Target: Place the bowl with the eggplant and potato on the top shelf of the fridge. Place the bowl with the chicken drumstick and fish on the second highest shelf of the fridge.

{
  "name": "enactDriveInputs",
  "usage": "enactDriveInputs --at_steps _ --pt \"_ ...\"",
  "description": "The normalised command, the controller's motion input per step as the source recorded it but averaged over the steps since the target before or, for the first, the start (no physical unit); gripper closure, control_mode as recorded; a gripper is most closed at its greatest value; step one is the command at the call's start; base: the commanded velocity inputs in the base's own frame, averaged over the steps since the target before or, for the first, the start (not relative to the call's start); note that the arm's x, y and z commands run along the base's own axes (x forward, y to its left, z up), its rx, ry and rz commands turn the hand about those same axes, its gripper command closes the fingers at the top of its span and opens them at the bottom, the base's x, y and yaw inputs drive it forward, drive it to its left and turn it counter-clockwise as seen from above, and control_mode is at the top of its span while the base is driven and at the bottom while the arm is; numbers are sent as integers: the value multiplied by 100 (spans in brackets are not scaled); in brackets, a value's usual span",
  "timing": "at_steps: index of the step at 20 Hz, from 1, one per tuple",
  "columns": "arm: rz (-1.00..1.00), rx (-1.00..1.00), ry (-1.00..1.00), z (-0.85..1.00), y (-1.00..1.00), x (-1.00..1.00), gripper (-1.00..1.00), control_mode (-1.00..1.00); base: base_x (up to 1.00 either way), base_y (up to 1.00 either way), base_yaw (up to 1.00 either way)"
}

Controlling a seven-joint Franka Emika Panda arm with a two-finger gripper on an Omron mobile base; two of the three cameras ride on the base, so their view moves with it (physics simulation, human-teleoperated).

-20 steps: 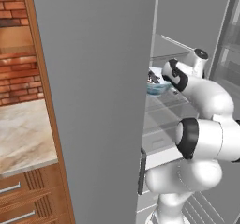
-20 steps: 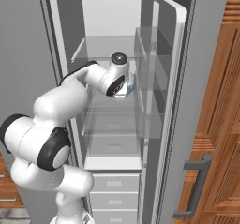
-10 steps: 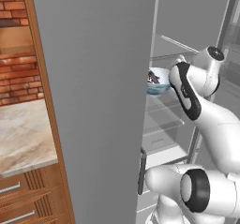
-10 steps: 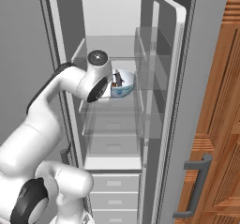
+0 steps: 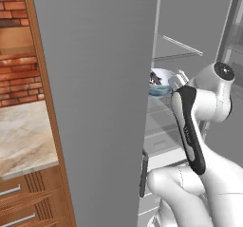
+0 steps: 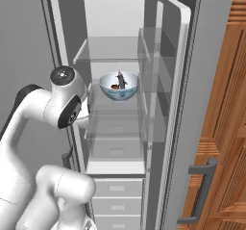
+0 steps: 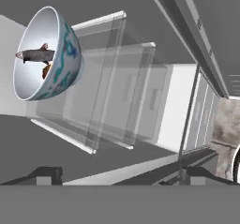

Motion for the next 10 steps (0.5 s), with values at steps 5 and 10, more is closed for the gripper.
enactDriveInputs --at_steps 5,10 --pt "56 -18 4 15 1 -100 -100 -100 0 0 0" --pt "27 -11 -1 4 11 -33 -100 -100 0 0 0"
